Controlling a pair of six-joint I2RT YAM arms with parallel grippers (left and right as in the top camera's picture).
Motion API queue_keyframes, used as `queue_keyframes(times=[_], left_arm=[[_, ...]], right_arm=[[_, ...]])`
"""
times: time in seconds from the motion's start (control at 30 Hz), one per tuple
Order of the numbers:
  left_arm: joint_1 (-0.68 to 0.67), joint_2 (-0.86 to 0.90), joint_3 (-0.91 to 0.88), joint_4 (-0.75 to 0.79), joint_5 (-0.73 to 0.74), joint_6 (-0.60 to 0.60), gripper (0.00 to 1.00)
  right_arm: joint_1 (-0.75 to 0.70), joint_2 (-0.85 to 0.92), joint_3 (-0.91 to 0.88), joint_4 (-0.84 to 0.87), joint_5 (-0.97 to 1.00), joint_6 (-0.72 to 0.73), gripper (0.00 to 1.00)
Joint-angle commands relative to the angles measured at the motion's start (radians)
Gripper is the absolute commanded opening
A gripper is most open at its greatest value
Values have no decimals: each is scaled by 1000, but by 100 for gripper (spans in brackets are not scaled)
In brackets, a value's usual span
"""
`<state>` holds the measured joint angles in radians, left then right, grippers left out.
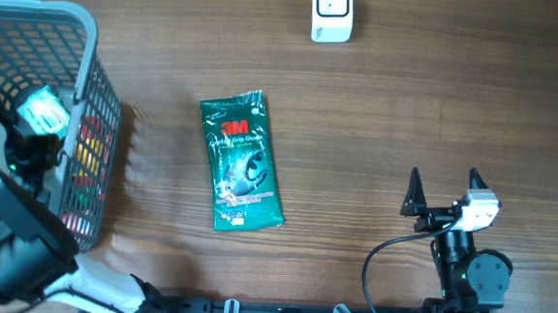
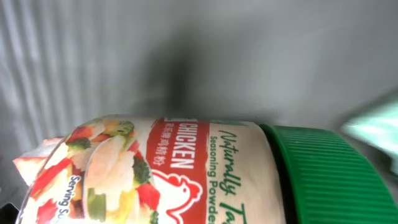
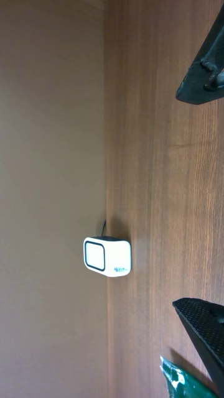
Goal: Scan the item barcode
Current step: 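Reach the left gripper into the basket and grasp the green-capped seasoning jar, then place the seasoning jar upright right of the glove pack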
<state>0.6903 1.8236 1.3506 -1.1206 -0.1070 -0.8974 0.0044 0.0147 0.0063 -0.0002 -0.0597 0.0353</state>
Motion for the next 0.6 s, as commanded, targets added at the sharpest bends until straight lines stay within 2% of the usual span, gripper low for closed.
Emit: queue_keyframes(times=[0.0,0.1,0.17,0.23,0.3,0.47,0.57], left_arm=[[-1,-159,116,-10,-16,35,82],[-4,-271,200,-24,85,88,81],[-19,-380,241,-18,213,87,81],[-60,-498,254,24,348,86,81],[-121,-571,254,45,385,82,81],[-470,-670,253,32,375,82,80],[-704,-644,253,2,280,82,79]], right_arm=[[3,-5,-1,2,-5,-9,100],[3,-5,-1,2,-5,-9,100],[3,-5,-1,2,-5,-9,100],[3,-5,-1,2,-5,-9,100],[3,-5,-1,2,-5,-9,100],[3,-5,-1,2,-5,-9,100],[3,-5,-1,2,-5,-9,100]])
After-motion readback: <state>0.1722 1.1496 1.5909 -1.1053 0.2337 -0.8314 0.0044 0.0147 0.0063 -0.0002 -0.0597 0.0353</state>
